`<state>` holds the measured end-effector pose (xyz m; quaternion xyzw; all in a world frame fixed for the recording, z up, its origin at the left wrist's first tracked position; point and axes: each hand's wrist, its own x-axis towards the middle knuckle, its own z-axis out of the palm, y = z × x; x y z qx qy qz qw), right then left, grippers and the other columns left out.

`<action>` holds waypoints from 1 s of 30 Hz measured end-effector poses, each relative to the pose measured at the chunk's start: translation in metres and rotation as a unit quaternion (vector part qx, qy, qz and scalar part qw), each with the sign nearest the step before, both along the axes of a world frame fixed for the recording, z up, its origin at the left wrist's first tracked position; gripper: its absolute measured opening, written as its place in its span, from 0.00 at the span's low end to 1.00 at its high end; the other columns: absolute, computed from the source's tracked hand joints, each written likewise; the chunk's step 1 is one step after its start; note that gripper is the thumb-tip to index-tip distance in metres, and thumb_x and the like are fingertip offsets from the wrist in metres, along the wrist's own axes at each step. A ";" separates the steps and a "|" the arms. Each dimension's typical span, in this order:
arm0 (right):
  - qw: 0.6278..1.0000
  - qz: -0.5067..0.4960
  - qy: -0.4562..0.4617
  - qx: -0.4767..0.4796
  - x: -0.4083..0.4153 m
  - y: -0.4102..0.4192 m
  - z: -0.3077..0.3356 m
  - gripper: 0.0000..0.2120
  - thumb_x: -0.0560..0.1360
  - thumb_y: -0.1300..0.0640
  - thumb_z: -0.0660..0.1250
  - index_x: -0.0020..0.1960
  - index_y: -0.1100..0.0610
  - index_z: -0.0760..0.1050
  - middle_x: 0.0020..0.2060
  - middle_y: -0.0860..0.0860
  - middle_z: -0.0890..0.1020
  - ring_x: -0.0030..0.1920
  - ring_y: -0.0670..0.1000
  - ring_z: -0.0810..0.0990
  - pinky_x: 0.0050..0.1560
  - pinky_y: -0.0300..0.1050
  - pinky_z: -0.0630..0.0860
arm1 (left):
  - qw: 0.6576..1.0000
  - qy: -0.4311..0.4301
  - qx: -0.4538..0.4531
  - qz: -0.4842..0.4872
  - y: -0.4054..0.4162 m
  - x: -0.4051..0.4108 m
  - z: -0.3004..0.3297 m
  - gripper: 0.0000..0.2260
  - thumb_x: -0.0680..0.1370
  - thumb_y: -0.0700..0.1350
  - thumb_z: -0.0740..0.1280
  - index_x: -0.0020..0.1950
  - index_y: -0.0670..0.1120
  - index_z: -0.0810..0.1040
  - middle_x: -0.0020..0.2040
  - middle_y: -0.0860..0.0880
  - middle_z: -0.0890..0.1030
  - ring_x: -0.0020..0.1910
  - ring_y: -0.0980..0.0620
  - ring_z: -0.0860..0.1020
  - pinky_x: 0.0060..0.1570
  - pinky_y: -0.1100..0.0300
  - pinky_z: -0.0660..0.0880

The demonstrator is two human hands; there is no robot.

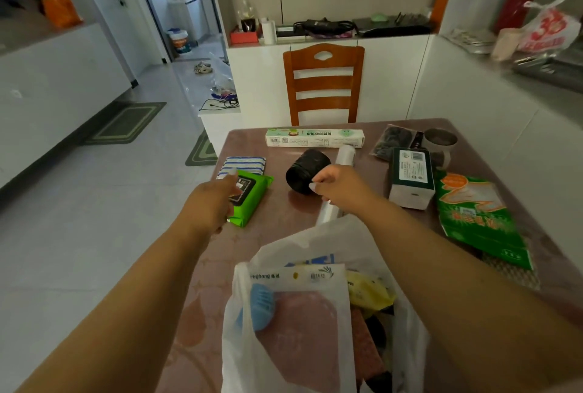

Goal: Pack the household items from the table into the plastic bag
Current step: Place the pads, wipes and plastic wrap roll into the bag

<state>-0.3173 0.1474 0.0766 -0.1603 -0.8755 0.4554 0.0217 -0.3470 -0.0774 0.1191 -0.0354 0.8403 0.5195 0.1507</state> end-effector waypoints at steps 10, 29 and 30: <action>0.982 -0.066 -0.076 0.162 -0.107 0.015 -0.060 0.44 0.65 0.41 0.75 0.72 0.57 0.61 0.68 0.58 0.67 0.67 0.59 0.70 0.64 0.51 0.73 | 0.940 0.063 -0.334 0.008 0.019 -0.099 -0.115 0.49 0.62 0.62 0.76 0.75 0.46 0.56 0.68 0.38 0.66 0.68 0.38 0.65 0.66 0.44 0.66; 0.987 0.047 -0.072 0.135 -0.106 0.010 -0.045 0.31 0.61 0.46 0.76 0.60 0.52 0.72 0.57 0.55 0.75 0.53 0.56 0.77 0.49 0.47 0.77 | 0.994 -0.048 -0.083 0.053 0.028 -0.089 -0.114 0.21 0.69 0.45 0.73 0.59 0.39 0.74 0.49 0.42 0.77 0.44 0.43 0.76 0.44 0.55 0.75; 0.992 0.029 -0.049 0.108 -0.093 0.009 -0.033 0.30 0.61 0.47 0.76 0.60 0.51 0.72 0.56 0.54 0.76 0.52 0.55 0.77 0.51 0.49 0.78 | 0.996 -0.072 -0.005 0.054 0.029 -0.080 -0.100 0.13 0.72 0.42 0.71 0.54 0.41 0.74 0.46 0.42 0.78 0.41 0.44 0.75 0.41 0.56 0.74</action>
